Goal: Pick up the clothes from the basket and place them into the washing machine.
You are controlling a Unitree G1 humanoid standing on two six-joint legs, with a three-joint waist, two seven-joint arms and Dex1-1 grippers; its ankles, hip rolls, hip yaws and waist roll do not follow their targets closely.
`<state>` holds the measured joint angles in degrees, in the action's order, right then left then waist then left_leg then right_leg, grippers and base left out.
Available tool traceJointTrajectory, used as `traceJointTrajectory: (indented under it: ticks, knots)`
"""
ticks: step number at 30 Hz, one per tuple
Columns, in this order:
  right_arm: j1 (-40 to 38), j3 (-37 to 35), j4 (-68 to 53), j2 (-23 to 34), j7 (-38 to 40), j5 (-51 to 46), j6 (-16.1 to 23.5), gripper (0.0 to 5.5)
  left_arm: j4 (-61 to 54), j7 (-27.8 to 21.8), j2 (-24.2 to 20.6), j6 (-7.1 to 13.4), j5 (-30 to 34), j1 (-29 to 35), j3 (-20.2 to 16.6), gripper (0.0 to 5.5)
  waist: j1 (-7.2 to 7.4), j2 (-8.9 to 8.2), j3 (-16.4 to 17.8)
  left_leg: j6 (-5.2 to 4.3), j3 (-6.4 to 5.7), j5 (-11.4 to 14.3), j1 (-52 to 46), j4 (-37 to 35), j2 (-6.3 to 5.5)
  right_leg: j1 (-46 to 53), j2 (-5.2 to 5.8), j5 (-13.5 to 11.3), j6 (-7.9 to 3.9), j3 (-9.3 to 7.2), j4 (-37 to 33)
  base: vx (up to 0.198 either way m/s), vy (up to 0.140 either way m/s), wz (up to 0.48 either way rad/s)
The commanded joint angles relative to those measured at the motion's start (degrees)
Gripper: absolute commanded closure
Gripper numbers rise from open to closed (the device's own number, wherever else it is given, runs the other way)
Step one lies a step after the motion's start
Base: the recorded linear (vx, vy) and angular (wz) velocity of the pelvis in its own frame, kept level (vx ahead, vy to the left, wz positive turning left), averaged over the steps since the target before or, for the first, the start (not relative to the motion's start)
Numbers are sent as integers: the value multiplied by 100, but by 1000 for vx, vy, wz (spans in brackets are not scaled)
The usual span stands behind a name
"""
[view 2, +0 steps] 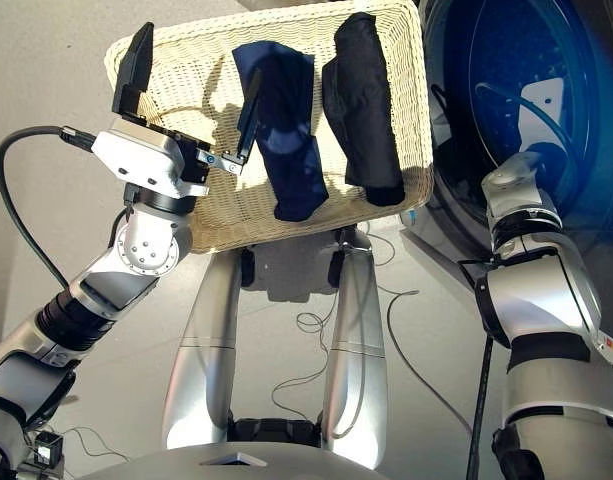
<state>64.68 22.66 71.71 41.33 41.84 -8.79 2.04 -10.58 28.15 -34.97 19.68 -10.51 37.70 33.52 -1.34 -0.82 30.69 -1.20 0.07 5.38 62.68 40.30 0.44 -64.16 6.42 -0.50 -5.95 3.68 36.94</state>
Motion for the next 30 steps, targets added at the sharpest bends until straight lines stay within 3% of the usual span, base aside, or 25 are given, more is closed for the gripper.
traceJointTrajectory:
  ticks: [1,5,6,12,16,21,26,30]
  knots:
    - [138,5,-810,586,11,-703,687,0,-619,110,175,276,171,-122,-357,0,158,140,-89,-205,46,87,-427,-289,84,420,-158,572,160,-161,230,0,0,0]
    - [-599,-434,-2516,-14,-26,-1531,1497,0,-549,145,211,235,194,-231,-450,0,263,47,-89,-200,133,58,-452,-390,125,419,-233,508,156,-88,67,-1,4,-44]
    - [-650,-463,-2566,-23,-9,-1513,1479,0,-551,144,203,235,194,-241,-441,0,255,31,-89,-200,139,56,-468,-395,125,430,-233,507,156,-81,66,-5,16,-282]
    - [-2365,-794,-5263,-755,-640,-1750,2233,0,-408,128,139,190,115,-390,-548,0,391,-94,-89,-153,237,18,-496,-481,187,417,-298,453,149,0,-43,-1,-1,-81]
    - [-3265,-704,-6533,-953,-1226,-1532,2407,0,-379,-10,71,233,38,-509,-583,0,435,-115,-89,-142,277,-25,-540,-560,193,462,-290,414,138,11,-134,0,0,0]
    - [-3774,-517,-7518,-993,-1596,-1327,2485,0,131,-92,159,168,-11,-701,-516,0,465,-116,-89,-134,281,-82,-615,-644,179,513,-257,364,130,6,-152,0,0,0]
    - [-3691,-190,-8079,-1012,-1734,-1003,2461,0,1441,-203,745,105,-601,-798,-422,0,499,-201,-89,-142,314,-133,-730,-706,207,633,-272,300,123,22,-244,0,0,0]
    - [-3465,217,-8382,-1244,-1831,-1003,2459,0,2601,-248,1344,14,-1073,-470,-300,0,554,-288,-89,-157,318,-152,-784,-713,228,685,-299,295,126,25,-251,0,0,0]
